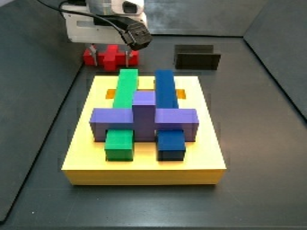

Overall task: Pick up the red object. Move up. Place the red object on the fixture. Regrasp the red object. Move to above the board. Insert the red object.
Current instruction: Pick up the red object.

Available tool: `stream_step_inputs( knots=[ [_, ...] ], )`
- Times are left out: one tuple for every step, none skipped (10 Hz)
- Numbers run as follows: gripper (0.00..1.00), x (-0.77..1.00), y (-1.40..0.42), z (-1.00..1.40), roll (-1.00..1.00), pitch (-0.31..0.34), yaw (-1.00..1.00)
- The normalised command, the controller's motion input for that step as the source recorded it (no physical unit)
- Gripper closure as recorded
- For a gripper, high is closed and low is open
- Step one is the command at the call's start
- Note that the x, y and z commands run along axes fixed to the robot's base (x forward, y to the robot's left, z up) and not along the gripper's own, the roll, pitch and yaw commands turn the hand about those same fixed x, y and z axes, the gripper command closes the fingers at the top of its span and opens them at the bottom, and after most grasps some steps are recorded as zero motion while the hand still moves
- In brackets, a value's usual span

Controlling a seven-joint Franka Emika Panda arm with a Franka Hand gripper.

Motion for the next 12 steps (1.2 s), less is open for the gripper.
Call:
stream_step_inputs(
  knots=[
    [1.0,0.0,0.0,0.0,0.0,0.0,0.0],
    [1.0,0.0,0.0,0.0,0.0,0.0,0.0],
    [1.0,0.0,0.0,0.0,0.0,0.0,0.0],
    [1.0,0.0,0.0,0.0,0.0,0.0,0.0],
    [1.0,0.0,0.0,0.0,0.0,0.0,0.0],
    [1.0,0.0,0.0,0.0,0.0,0.0,0.0],
    [1.0,0.0,0.0,0.0,0.0,0.0,0.0],
    [1.0,0.0,0.0,0.0,0.0,0.0,0.0],
    [1.0,0.0,0.0,0.0,0.0,0.0,0.0],
    [1.0,0.0,0.0,0.0,0.0,0.0,0.0],
    [1.0,0.0,0.0,0.0,0.0,0.0,0.0],
    [1.0,0.0,0.0,0.0,0.0,0.0,0.0]
  ],
)
